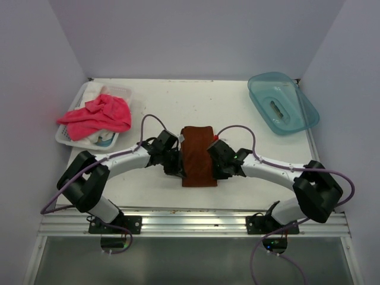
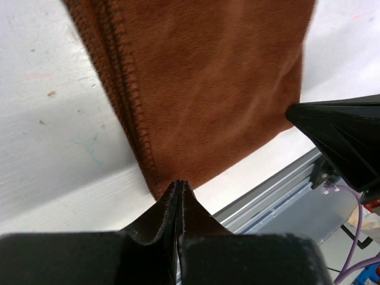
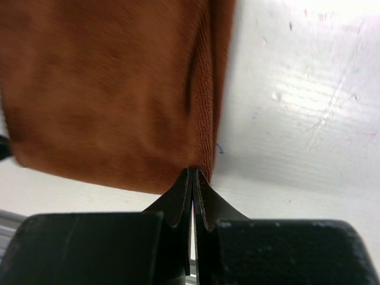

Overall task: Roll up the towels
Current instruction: Fold the towel

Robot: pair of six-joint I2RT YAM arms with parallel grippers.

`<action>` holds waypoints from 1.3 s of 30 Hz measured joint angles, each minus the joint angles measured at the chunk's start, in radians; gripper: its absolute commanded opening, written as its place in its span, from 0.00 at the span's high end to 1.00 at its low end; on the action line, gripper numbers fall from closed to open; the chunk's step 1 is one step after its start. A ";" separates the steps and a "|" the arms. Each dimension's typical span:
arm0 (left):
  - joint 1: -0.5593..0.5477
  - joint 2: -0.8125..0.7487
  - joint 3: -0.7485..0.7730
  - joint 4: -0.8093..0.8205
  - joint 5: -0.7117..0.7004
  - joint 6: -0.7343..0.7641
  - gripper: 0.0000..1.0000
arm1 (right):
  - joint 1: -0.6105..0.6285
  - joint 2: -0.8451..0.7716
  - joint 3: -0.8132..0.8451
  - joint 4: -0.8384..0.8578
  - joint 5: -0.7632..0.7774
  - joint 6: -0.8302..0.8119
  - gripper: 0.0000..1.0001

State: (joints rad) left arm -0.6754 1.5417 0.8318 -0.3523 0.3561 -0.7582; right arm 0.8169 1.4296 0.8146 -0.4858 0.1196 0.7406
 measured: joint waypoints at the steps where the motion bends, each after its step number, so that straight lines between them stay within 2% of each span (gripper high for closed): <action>1: 0.000 0.010 -0.005 0.001 0.000 0.000 1.00 | 0.000 0.011 -0.019 0.002 -0.004 0.004 1.00; 5: 0.000 0.051 -0.010 -0.004 -0.001 0.001 1.00 | 0.000 0.042 -0.042 0.005 -0.007 0.009 1.00; 15: -0.018 0.016 0.050 -0.028 -0.011 0.002 1.00 | 0.000 -0.044 -0.007 -0.030 0.001 0.003 1.00; 23: -0.020 0.113 -0.006 0.053 0.011 0.000 1.00 | 0.000 0.074 -0.029 0.031 -0.002 0.011 1.00; 28: -0.019 0.118 -0.008 0.056 0.032 -0.005 1.00 | 0.000 0.061 -0.029 0.035 -0.006 0.011 1.00; 36: -0.024 0.027 0.088 -0.097 -0.077 0.044 1.00 | 0.000 -0.129 -0.029 -0.054 0.048 -0.001 0.86; 37: -0.024 0.005 0.091 -0.106 -0.085 0.045 0.99 | 0.000 -0.147 -0.029 -0.062 0.053 -0.002 0.84; 39: -0.027 -0.034 0.088 -0.120 -0.096 0.045 0.90 | 0.000 -0.164 -0.030 -0.075 0.055 -0.003 0.80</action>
State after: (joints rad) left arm -0.7025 1.5082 0.9195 -0.4725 0.2604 -0.7128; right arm 0.8169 1.2659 0.7849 -0.5606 0.1741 0.7372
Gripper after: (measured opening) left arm 0.036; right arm 0.165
